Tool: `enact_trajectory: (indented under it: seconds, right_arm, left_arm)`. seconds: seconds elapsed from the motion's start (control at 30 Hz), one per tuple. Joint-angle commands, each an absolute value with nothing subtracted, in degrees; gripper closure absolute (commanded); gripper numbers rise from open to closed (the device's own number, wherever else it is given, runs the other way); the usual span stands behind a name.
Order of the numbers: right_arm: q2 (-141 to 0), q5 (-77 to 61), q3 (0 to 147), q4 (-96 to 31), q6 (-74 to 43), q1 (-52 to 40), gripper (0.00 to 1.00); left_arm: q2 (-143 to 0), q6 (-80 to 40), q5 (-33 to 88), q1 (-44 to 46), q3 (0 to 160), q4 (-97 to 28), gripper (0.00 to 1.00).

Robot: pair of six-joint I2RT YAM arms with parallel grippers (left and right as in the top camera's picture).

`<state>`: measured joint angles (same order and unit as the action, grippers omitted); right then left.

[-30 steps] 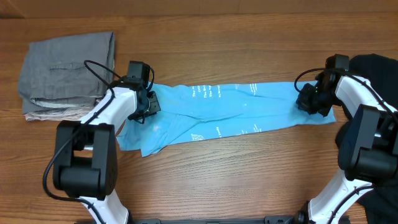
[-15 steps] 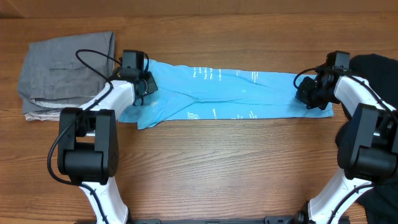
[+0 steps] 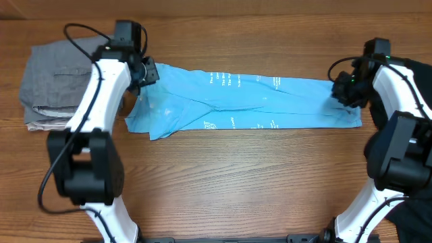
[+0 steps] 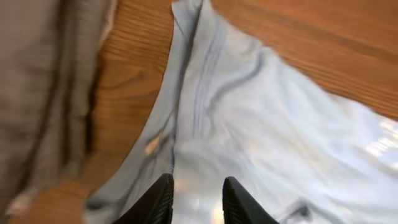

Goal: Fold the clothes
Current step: 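Release the shirt and lift both grippers away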

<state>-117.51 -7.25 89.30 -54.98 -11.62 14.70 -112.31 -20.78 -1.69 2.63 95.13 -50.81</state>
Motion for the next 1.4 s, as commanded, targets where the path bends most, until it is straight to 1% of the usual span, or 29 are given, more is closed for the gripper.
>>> enact_trajectory:
  seconds: [0.0, 0.13, 0.2, 0.4, 0.57, 0.63, 0.7, 0.77, 0.8, 0.87, 0.93, 1.03, 1.17, 1.23, 1.27, 1.3, 1.33, 1.37]
  right_arm:
    - [-117.6, -4.7, 89.3, -55.0, -11.8, 16.9, 0.88]
    - [-118.9, -3.5, 86.6, -54.2, -11.8, 17.8, 0.92]
    - [-119.1, -3.5, 84.3, -53.5, -12.1, 17.9, 0.96]
    - [-119.1, -2.2, 80.9, -56.2, -12.9, 18.0, 0.96]
    - [-119.1, 4.1, 78.8, -56.0, -18.1, 18.1, 0.96]
    - [-119.0, 3.8, 79.6, -55.2, -18.0, 18.1, 0.96]
    - [-118.8, 0.5, 82.5, -55.9, -17.5, 18.1, 0.96]
    - [-118.3, -6.0, 87.3, -57.1, -13.6, 18.1, 0.88]
    - [-118.0, -9.2, 89.9, -57.8, -11.8, 18.0, 0.84]
    - [-117.0, -14.5, 95.5, -60.0, -9.3, 17.4, 0.79]
    - [-115.9, -17.9, 101.0, -62.8, -7.3, 16.2, 0.76]
    - [-114.1, -23.7, 107.2, -67.8, -1.6, 12.9, 0.75]
    - [-112.3, -25.5, 108.4, -71.3, 7.6, 5.1, 0.72]
    - [-112.4, -25.3, 108.0, -71.6, 10.3, 0.3, 0.71]
    - [-112.5, -25.2, 107.6, -71.2, 11.2, -2.0, 0.71]
    - [-112.5, -24.4, 107.2, -70.6, 11.2, -4.1, 0.64]
    - [-112.9, -22.8, 107.1, -69.8, 11.2, -7.3, 0.57]
    - [-113.0, -22.0, 107.1, -69.4, 11.2, -8.7, 0.57]
  left_arm:
    - [-109.1, -20.4, -0.4, 2.7, 96.5, -54.1, 0.69]
    - [-109.4, -20.4, -0.4, 2.7, 95.1, -56.0, 0.69]
    - [-109.4, -20.4, -0.4, 2.6, 94.1, -56.0, 0.68]
    - [-109.4, -20.4, -0.6, 2.5, 92.2, -56.2, 0.66]
    - [-109.4, -20.4, -0.6, 2.2, 92.0, -56.6, 0.66]
    - [-109.4, -20.4, -0.6, 2.2, 92.0, -56.4, 0.67]
    - [-109.4, -20.3, -0.9, 2.2, 92.1, -56.3, 0.68]
    - [-109.3, -20.3, -1.3, 2.2, 93.1, -56.8, 0.69]
    - [-109.2, -20.3, -1.5, 2.2, 93.8, -57.3, 0.70]
    - [-108.7, -20.4, -1.9, 2.2, 95.2, -58.5, 0.72]
    - [-107.7, -20.5, -1.9, 2.1, 96.6, -59.6, 0.71]
    - [-105.9, -23.9, -1.9, 1.1, 97.6, -60.6, 0.68]
    - [-104.4, -27.7, -1.9, -1.5, 97.6, -59.8, 0.57]
    - [-104.4, -27.7, -1.9, -2.9, 97.6, -59.2, 0.44]
    - [-104.5, -27.7, -1.9, -3.5, 97.6, -59.3, 0.36]
    - [-104.5, -27.7, -1.9, -4.1, 97.6, -59.4, 0.28]
    - [-104.5, -27.7, -1.9, -4.9, 97.6, -59.5, 0.10]
    - [-104.5, -27.7, -1.9, -5.1, 97.6, -59.5, 0.00]
